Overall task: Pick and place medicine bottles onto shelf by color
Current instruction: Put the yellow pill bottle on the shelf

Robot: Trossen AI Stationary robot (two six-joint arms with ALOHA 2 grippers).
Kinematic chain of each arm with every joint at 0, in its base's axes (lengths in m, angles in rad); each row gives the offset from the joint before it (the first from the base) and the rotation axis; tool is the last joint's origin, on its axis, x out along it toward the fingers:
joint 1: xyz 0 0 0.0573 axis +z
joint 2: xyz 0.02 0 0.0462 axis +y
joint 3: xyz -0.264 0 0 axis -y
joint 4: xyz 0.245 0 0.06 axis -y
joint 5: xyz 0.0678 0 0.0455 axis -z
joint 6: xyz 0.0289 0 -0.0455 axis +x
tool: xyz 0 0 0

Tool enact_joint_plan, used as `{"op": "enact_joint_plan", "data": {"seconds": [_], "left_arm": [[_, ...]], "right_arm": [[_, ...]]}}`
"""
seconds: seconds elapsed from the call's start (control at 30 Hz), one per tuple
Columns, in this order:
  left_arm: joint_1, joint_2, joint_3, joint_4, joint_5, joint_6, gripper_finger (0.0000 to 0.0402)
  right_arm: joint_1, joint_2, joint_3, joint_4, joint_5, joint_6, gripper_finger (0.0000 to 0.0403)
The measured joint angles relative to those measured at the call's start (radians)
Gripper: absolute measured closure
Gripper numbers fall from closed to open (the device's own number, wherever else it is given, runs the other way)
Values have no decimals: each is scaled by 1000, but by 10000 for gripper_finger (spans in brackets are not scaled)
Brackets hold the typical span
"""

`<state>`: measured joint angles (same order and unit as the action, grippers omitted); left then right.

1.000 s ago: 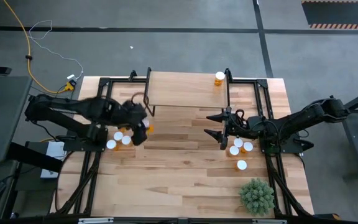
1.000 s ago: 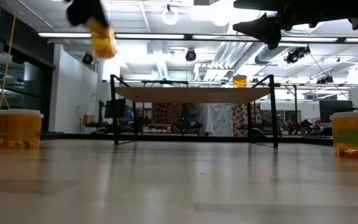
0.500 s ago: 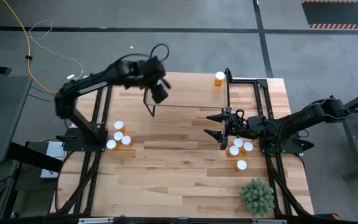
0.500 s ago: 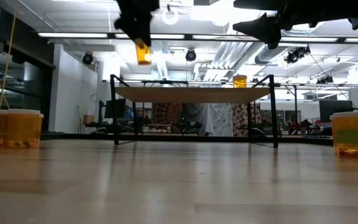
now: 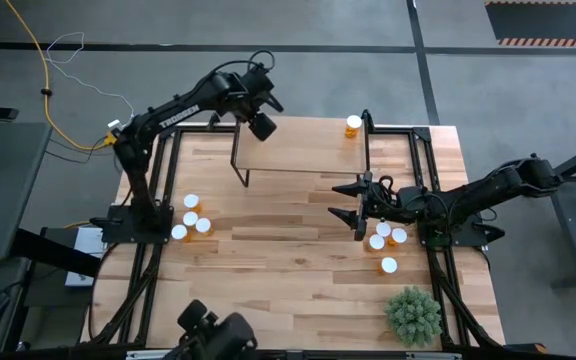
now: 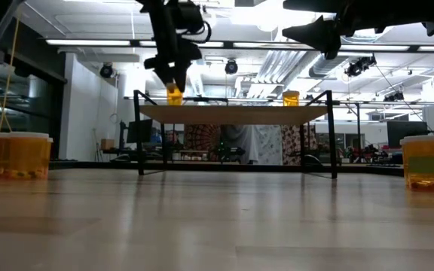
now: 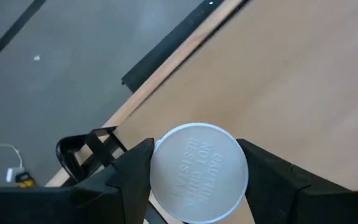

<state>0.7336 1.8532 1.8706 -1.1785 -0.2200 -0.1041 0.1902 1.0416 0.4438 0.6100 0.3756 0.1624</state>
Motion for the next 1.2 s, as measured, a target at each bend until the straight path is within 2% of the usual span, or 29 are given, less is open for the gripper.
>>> {"op": "enact_joint_plan", "data": {"seconds": [0.3,0.6,1.03,1.2], "left_arm": [[31,9,-7,32,3,-60,202],[32,9,-8,26,60,-58,200],[30,8,-8,18,62,-49,126],[30,8,42,-9,62,-53,118]], "right_arm": [[0,0,0,0,0,20,114],[0,0,0,0,0,20,114],[0,0,0,0,0,20,114],[0,0,0,1,0,19,114]]}}
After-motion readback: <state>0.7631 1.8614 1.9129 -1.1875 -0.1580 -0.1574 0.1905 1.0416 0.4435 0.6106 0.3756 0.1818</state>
